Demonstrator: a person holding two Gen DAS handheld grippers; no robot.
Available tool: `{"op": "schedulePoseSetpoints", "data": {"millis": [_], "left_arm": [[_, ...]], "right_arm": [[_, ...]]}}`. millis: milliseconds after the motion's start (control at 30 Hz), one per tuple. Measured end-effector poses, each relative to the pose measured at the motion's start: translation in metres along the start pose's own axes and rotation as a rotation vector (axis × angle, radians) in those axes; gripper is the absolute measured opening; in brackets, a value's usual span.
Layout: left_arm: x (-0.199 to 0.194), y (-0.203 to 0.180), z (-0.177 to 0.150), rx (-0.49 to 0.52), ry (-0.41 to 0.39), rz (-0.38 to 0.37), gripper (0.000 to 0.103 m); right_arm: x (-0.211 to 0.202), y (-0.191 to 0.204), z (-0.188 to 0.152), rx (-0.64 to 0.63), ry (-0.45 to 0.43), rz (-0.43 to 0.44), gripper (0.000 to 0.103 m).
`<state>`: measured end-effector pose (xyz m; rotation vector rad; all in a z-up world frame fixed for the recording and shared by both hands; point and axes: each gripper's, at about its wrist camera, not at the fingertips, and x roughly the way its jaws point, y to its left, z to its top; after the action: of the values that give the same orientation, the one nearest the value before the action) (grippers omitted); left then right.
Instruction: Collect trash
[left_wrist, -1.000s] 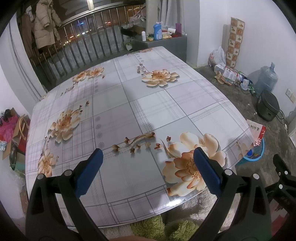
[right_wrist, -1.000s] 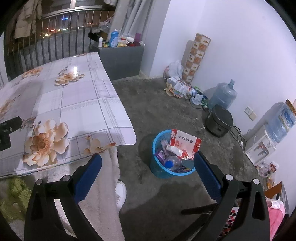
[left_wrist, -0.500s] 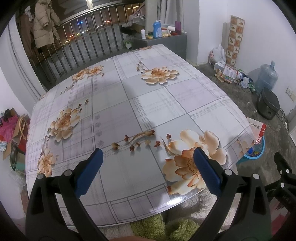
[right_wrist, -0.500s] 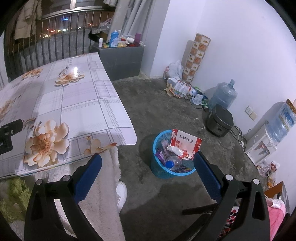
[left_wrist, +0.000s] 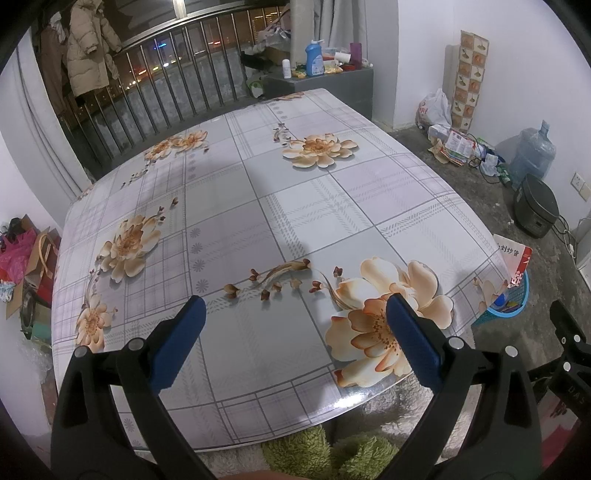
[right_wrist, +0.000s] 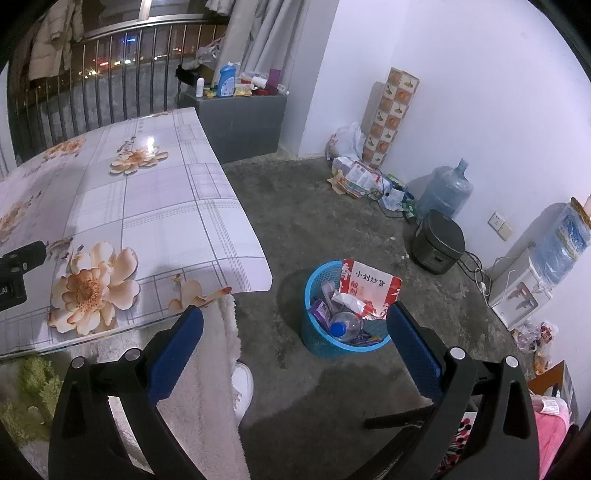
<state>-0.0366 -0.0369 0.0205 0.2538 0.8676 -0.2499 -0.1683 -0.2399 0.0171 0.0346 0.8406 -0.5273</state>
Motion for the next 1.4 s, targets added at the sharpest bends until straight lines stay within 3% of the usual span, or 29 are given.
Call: {"op": "schedulePoseSetpoints", "data": {"millis": [1400], "left_arm": [[-0.001, 0.0007, 0.0011, 0.002, 0.001, 0.002, 0.094]], "right_arm": [[-0.0044, 0.0025, 0.0061, 0.016, -0.004, 0.003, 0.097]]}}
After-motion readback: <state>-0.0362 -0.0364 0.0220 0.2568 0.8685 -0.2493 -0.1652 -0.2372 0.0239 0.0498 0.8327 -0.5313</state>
